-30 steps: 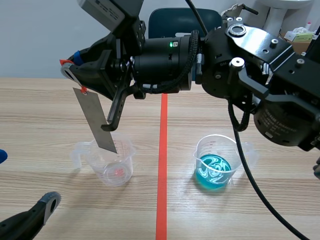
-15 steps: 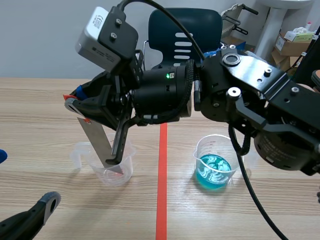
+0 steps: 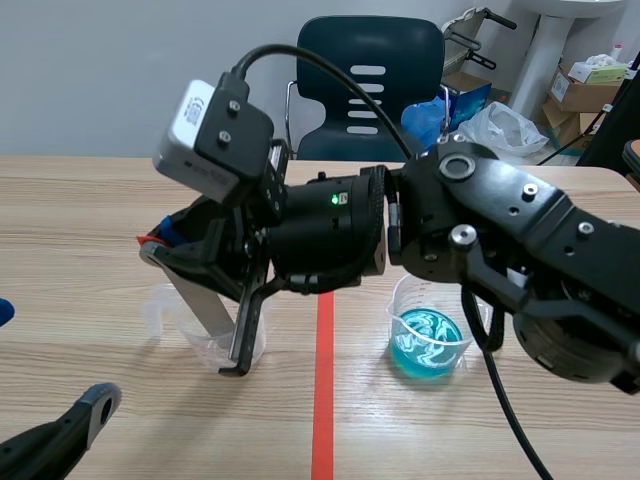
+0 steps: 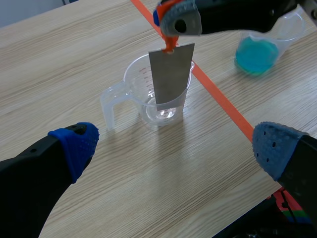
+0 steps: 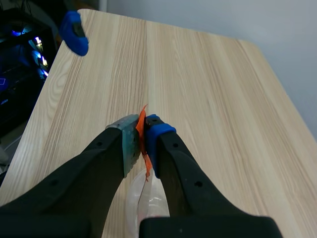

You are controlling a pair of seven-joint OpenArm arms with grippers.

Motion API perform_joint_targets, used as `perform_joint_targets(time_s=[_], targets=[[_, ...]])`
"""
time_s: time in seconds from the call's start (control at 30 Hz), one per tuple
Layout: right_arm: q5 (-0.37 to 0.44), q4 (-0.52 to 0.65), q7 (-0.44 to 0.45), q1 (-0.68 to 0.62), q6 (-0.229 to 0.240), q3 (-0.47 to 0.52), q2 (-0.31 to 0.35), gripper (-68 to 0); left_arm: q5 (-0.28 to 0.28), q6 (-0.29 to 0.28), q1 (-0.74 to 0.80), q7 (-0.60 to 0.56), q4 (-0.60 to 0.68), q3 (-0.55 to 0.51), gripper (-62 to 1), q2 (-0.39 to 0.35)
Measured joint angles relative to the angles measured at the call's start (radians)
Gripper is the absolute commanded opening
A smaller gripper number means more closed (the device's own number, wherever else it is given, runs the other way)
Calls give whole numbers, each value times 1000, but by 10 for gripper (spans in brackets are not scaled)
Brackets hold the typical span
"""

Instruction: Do the redox reaction experiment

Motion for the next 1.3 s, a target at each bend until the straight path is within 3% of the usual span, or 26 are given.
perform_joint_targets(time_s=[0.4,0.53,0.63,1.03,1.1,1.3], targets=[[-70,0,30,-42,-9,0,0,-667,0,0,0,0,0,0,14,0],[-97,-9,46,-67,-68,0,0,-667,0,0,0,0,0,0,14,0],[-99,-27,75,-70,-68,0,-1,-667,0,0,0,0,0,0,14,0],[-100,-29,80,-64,-142,0,0,-665,0,0,0,0,0,0,14,0],[-100,-29,80,-64,-142,0,0,-631,0,0,0,0,0,0,14,0],[-111,-34,75,-64,-141,0,0,-429,0,0,0,0,0,0,14,0]])
